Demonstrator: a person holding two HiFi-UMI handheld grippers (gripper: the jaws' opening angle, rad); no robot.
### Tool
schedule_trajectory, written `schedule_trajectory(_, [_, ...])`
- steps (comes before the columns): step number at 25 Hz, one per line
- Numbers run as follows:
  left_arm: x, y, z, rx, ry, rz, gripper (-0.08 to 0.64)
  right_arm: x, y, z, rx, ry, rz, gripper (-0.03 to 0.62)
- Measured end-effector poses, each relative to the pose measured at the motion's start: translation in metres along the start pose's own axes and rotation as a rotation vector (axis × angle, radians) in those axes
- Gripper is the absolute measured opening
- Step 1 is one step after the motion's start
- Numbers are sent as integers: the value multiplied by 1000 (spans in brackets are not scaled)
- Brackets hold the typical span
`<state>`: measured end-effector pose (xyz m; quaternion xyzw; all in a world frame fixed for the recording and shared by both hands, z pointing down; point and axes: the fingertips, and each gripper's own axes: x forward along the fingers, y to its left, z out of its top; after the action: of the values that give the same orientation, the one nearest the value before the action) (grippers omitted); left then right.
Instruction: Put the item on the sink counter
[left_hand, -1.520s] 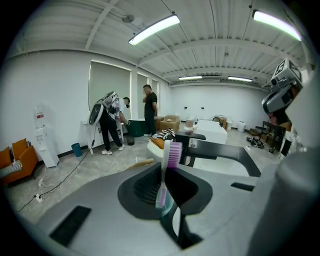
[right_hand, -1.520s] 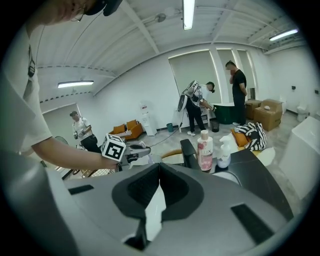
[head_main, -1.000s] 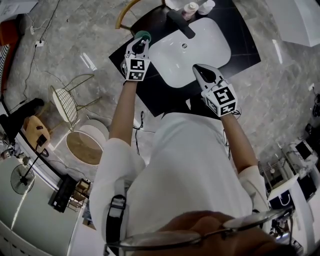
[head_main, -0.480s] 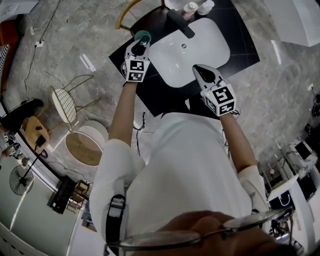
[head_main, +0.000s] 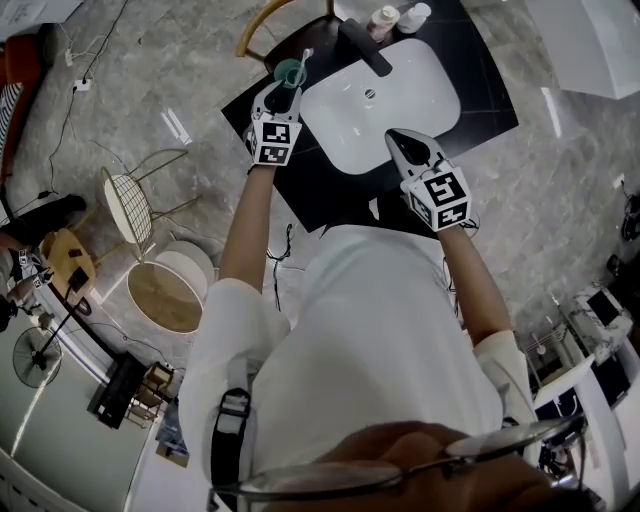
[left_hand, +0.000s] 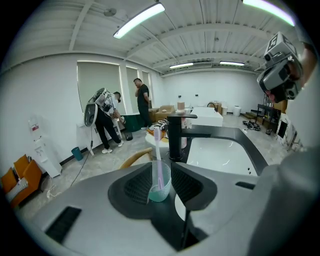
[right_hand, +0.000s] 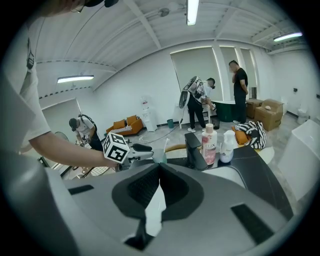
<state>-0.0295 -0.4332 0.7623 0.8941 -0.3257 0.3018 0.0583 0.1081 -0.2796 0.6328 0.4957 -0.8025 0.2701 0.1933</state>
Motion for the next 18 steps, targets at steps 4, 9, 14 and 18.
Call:
schedule_trajectory(4, [-16, 4, 9, 10, -36, 30, 106, -2, 5, 1, -12, -9, 2, 8])
schedule_trajectory(9, [-40, 7, 16, 0, -59, 52, 104, -9, 18, 7, -40, -30, 11, 8])
schedule_trajectory(14, [-73, 6, 29, -28, -104, 90, 104, -21, 26, 15, -74, -56, 8, 8])
schedule_trajectory(18, [-100, -1, 35, -68, -123, 100, 104, -35, 30, 22, -92, -81, -6, 8])
